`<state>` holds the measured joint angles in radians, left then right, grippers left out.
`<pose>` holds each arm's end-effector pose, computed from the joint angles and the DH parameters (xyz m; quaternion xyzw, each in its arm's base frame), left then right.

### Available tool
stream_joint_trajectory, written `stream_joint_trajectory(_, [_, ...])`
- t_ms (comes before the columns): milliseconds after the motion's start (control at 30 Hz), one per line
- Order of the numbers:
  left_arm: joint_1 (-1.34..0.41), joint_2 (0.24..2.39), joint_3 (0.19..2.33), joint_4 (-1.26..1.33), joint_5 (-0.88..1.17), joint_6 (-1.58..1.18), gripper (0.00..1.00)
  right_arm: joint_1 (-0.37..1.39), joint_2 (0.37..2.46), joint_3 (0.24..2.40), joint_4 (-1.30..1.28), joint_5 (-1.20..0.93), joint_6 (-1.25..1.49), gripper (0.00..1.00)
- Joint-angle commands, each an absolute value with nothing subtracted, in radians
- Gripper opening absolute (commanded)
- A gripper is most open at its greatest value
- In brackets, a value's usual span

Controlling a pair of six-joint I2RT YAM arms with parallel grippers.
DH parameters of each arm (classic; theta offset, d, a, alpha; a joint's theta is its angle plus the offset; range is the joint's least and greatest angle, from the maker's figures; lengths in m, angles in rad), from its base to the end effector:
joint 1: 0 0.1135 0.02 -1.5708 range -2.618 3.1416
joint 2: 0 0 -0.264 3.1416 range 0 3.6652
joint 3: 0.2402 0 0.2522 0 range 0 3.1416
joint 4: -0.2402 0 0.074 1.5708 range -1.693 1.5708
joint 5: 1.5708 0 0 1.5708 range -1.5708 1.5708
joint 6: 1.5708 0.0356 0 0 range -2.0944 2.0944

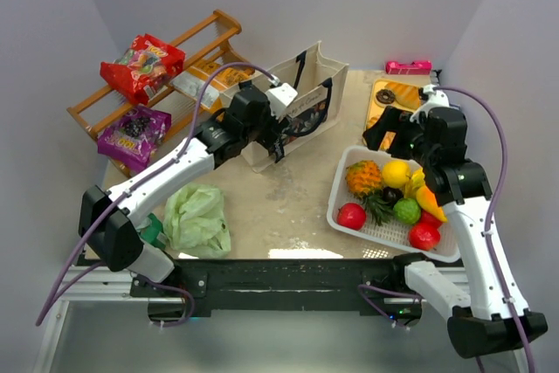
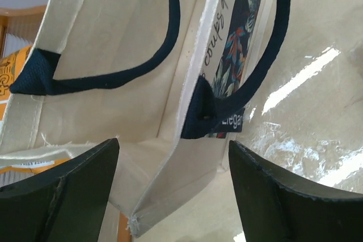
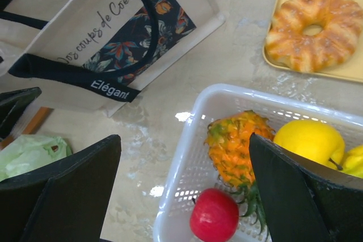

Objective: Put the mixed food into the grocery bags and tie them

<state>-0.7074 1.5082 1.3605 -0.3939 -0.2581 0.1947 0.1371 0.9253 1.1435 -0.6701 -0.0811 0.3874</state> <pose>0.2700 -0.2189 0.3444 0.3193 0.8045 -0.0154 0.5005 0.1837 0.0283 0.3882 0.0844 0.8429 0.1707 0.5032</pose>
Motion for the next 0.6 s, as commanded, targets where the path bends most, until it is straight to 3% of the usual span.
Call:
stream_joint_trajectory(0, [-0.709,1.497,1.342,-0.414,-0.267,0.166,0.60,0.137,0.968,1.118,-0.568,-0.199,0.426,0.99])
stream_joint_trajectory(67, [-0.709,1.499,1.350,-0.429,-0.210,0.138,0.35,0.137,0.988,1.103,-0.506,-0.259,0.457,0.99])
stream_joint_trajectory(100, [-0.707,1.502,1.367,-0.451,-0.190,0.124,0.14,0.138,1.009,1.094,-0.486,-0.284,0.468,0.99])
stream_joint_trajectory(200, [-0.709,1.496,1.396,-0.488,-0.105,0.040,0.00,0.141,1.043,1.089,-0.408,-0.348,0.528,0.99])
stream_joint_trajectory(433, [-0.724,1.471,1.384,-0.442,0.142,-0.182,0.00,0.225,1.124,1.147,-0.292,-0.275,0.641,0.99])
stream_joint_trajectory(567, [-0.753,1.470,1.387,-0.394,0.158,-0.245,0.00,0.284,1.215,1.184,-0.291,-0.206,0.663,0.98])
